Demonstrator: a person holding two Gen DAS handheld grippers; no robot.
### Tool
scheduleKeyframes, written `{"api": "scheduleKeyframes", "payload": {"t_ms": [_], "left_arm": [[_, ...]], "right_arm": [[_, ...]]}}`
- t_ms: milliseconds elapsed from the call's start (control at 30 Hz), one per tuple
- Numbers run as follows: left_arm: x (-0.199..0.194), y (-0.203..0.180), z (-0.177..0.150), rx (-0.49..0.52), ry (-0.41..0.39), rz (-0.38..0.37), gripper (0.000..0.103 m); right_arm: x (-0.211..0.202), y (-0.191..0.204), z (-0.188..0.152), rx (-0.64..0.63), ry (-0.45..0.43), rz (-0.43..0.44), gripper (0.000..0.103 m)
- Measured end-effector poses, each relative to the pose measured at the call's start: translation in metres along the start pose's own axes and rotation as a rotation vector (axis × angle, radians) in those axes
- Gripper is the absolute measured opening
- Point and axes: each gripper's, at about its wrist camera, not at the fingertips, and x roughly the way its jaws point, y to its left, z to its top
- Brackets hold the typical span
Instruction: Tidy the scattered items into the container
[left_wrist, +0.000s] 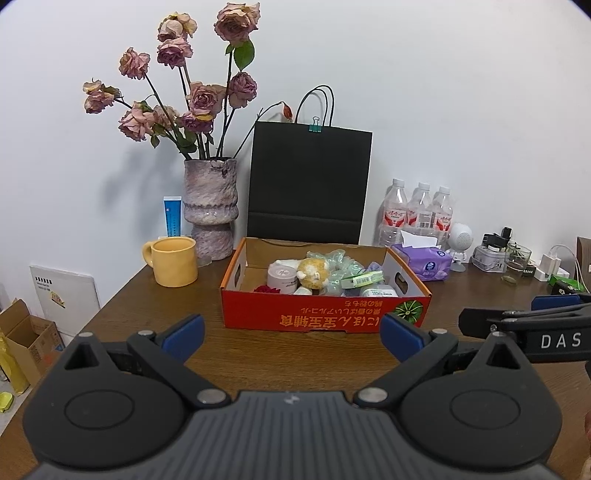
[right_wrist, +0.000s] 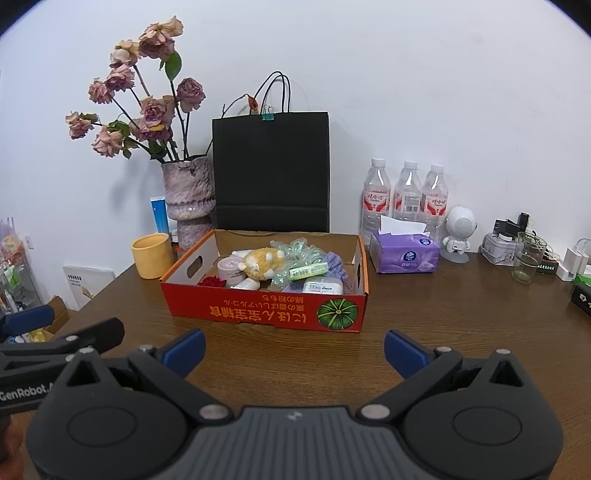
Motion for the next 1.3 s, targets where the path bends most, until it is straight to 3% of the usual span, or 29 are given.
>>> {"api": "scheduleKeyframes", "payload": {"t_ms": [1300], "left_arm": [[-0.01,0.001,-0.005,-0.001,0.0,0.006,0.103]], "right_arm": [[-0.01,0.003,-0.006,-0.007,-0.004,-0.003,0.103]]}}
